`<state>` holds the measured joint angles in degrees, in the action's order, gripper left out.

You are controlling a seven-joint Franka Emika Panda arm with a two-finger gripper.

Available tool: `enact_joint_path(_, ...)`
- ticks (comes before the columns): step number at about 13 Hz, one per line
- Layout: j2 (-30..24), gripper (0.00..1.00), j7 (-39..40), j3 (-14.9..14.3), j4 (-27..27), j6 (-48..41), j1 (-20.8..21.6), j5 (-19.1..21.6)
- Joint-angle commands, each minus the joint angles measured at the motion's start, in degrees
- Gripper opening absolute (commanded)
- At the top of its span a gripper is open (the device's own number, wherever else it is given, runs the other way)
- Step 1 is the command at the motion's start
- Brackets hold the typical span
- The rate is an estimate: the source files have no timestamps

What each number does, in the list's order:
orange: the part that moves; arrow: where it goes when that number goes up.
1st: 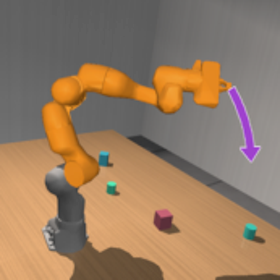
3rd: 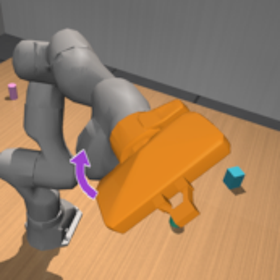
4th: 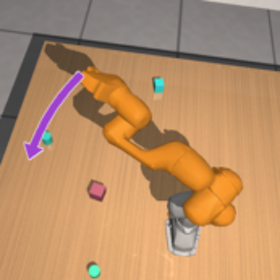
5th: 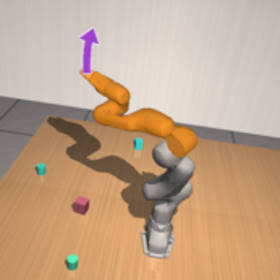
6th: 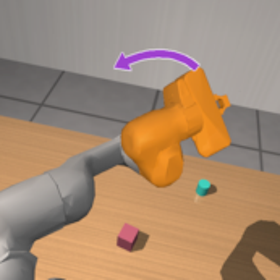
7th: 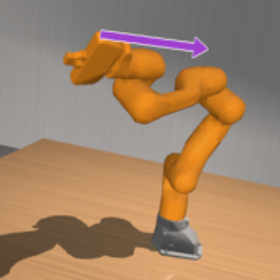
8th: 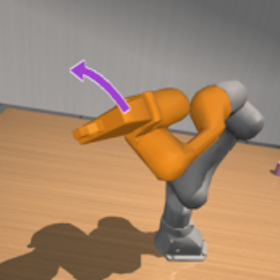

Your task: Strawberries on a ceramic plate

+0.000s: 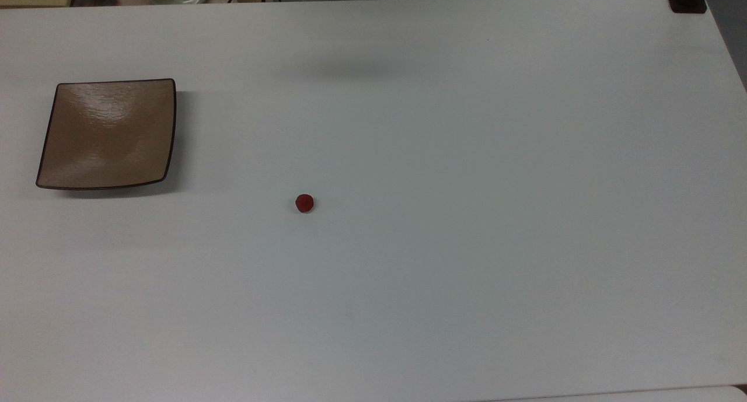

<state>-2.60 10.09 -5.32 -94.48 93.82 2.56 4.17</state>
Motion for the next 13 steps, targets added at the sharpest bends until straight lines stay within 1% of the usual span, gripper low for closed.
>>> enact_joint_path(1,1.27,1.0,-0.6,-0.3,0.52,1.72,1.13,0.41)
enact_joint_path(9,1.36,1.0,-0.16,-0.3,0.0,1.81,1.13,0.49)
enact_joint_path(11,2.33,1.0,-0.59,-0.04,-0.44,3.38,1.57,0.93)
enact_joint_path(13,3.64,1.0,-0.6,0.22,-1.06,6.63,2.97,0.93)
